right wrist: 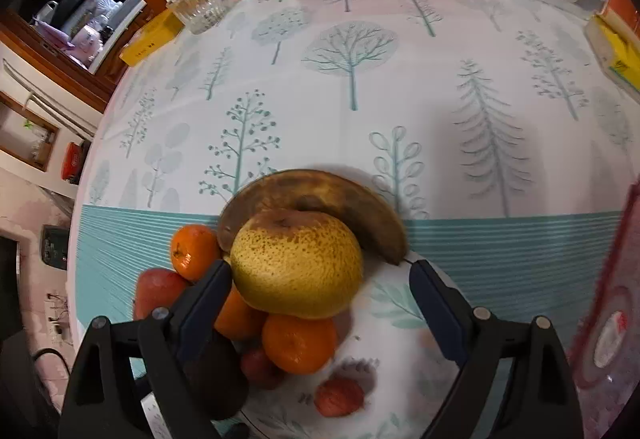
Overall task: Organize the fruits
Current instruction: 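Grasp the dark avocado with the left tool while the right tool grasps the yellow pear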
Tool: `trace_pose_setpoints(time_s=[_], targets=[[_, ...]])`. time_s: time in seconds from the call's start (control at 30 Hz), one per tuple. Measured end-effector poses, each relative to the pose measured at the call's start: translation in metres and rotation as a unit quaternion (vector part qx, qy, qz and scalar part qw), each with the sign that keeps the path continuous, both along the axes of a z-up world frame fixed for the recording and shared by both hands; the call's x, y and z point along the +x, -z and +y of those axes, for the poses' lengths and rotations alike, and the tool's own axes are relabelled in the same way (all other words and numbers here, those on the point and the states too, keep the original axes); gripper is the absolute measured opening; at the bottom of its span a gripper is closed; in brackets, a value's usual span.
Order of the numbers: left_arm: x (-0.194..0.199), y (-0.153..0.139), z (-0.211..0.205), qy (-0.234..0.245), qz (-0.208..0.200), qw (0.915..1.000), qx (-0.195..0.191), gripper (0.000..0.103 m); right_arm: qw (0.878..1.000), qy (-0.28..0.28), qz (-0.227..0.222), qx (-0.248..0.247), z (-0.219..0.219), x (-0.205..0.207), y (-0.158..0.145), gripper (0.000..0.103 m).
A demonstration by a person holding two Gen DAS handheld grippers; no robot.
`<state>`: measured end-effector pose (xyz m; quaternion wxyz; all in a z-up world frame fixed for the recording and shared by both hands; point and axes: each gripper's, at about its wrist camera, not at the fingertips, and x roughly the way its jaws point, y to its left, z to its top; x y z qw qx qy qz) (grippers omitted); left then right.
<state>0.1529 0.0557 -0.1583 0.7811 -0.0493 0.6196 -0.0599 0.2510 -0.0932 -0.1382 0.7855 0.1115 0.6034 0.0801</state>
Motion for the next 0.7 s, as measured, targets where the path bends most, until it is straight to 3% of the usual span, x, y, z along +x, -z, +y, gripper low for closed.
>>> trace_pose_setpoints(time_s=[0.17,0.23,0.33,0.37,0.7], targets=[[0.005,0.014,-0.002,-0.012,0.020,0.9996,-0.018,0.063,1.000,-0.003,0.013,0.010,0.006,0.008,0.009,0.089],[0.007,0.021,-0.001,-0.020,0.028,0.9989,-0.033,0.059,1.000,-0.001,0.023,0.016,0.007,0.010,0.013,0.088],[0.006,0.023,-0.001,-0.024,0.027,0.9984,-0.043,0.056,1.000,-0.004,0.015,0.013,0.008,0.009,0.011,0.083],[0.005,0.023,-0.002,-0.024,0.027,0.9985,-0.041,0.056,1.000,-0.009,0.006,0.028,0.007,0.008,0.008,0.074],[0.006,0.026,0.012,-0.036,0.024,0.9978,-0.051,0.055,0.999,-0.012,-0.010,0.036,0.001,-0.003,-0.002,0.073]])
